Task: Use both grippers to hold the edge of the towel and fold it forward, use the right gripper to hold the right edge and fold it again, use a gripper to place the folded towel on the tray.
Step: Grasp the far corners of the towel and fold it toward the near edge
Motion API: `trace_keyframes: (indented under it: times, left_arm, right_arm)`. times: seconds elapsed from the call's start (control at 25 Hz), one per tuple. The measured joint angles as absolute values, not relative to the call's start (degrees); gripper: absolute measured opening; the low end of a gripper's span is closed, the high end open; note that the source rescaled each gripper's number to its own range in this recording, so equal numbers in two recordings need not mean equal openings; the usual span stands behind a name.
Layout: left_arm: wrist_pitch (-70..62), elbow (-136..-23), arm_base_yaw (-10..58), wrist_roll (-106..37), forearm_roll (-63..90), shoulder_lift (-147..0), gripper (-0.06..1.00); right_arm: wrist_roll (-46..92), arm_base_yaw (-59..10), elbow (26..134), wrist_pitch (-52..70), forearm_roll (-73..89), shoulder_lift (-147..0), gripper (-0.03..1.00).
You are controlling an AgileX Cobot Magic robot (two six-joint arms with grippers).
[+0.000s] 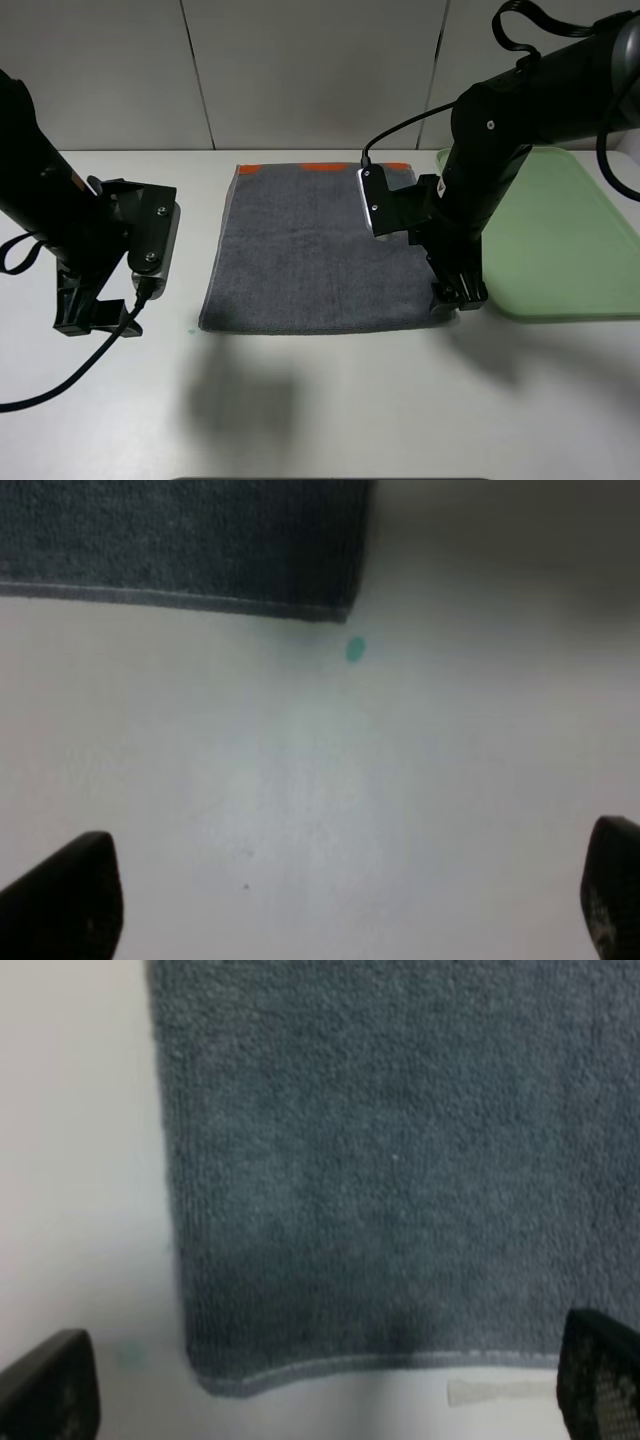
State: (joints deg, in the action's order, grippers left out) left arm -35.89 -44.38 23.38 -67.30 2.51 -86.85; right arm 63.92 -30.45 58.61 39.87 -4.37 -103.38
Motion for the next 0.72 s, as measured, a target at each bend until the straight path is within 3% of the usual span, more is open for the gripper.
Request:
trace_keyframes:
  times: [0.72]
  left_arm:
    - [-35.65,-44.38,23.38,-67.77,3.94,-86.85,0.9]
  right_arm:
    - [65.95,-30.45,58.54,38.26,-3.78,-111.3,1.0]
